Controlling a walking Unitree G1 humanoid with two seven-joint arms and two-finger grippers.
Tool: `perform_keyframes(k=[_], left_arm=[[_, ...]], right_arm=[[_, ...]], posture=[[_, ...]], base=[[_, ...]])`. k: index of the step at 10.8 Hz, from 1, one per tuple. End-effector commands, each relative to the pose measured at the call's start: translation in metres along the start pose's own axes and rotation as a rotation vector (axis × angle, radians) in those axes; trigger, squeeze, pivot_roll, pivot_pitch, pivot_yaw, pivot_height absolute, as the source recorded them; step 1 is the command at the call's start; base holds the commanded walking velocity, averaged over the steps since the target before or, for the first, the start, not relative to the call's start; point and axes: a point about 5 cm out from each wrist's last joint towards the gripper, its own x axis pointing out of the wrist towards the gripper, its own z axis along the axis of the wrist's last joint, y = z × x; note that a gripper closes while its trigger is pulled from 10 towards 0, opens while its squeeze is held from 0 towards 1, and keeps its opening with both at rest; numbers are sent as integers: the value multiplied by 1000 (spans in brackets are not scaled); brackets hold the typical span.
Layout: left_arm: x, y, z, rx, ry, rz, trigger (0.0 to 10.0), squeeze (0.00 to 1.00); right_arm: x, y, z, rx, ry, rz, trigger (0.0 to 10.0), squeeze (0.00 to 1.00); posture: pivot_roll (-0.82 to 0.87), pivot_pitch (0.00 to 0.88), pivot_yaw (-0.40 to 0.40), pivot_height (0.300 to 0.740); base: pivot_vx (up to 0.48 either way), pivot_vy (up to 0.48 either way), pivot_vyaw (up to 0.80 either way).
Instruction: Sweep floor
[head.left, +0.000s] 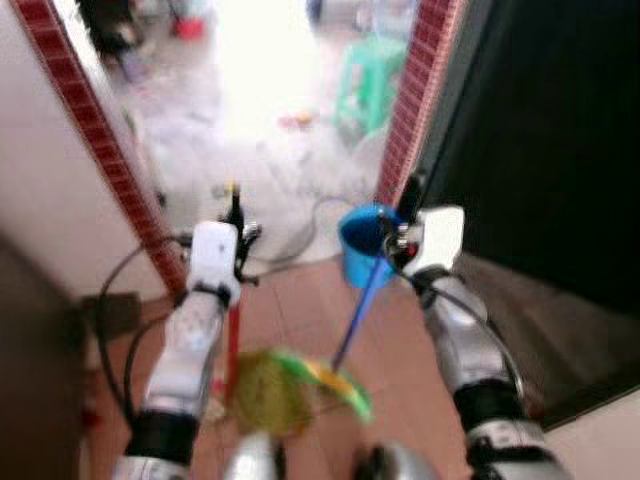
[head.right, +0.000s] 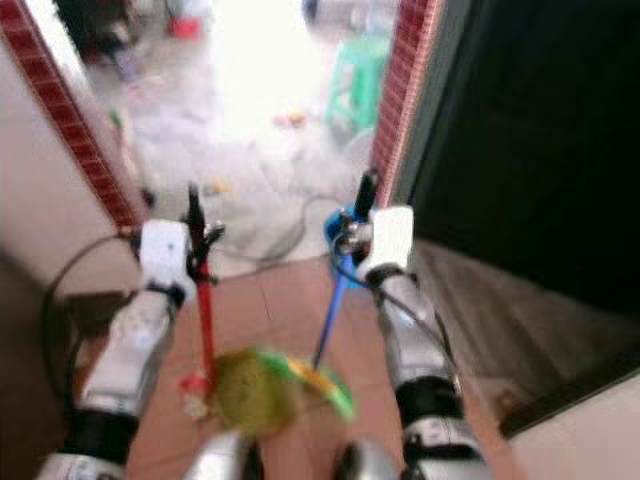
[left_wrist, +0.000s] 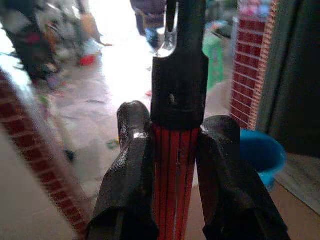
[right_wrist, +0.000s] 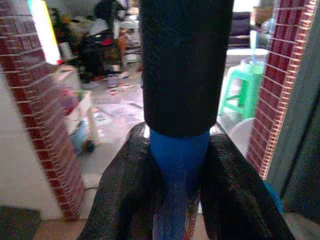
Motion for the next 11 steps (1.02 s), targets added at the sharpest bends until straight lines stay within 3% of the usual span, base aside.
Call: perform_keyframes(k=[1, 5, 6, 8, 11], left_arm=[[3, 1, 14, 10, -67, 13, 10000, 0], [1, 9, 7, 4, -30, 26, 10000, 0], [4, 13, 14, 1, -56, 58, 10000, 0], [13, 20, 52, 19, -171, 136, 10000, 0], [12, 14, 87, 33, -239, 152, 10000, 0]], right_arm=[[4, -1, 7, -8, -28, -3, 10000, 0], [6, -3, 6, -26, -26, -35, 10000, 0], [8, -3, 8, -33, -28, -43, 10000, 0], [12, -3, 12, -49, -40, -49, 10000, 0], [16, -2, 29, -122, -88, -24, 10000, 0]], posture=[[-26, 11, 30, 740], [-14, 0, 30, 740], [-5, 0, 31, 740], [31, 17, 37, 740], [46, 95, 51, 740]], base=[[0, 0, 0], [0, 0, 0], [0, 0, 0], [0, 0, 0], [0, 0, 225]])
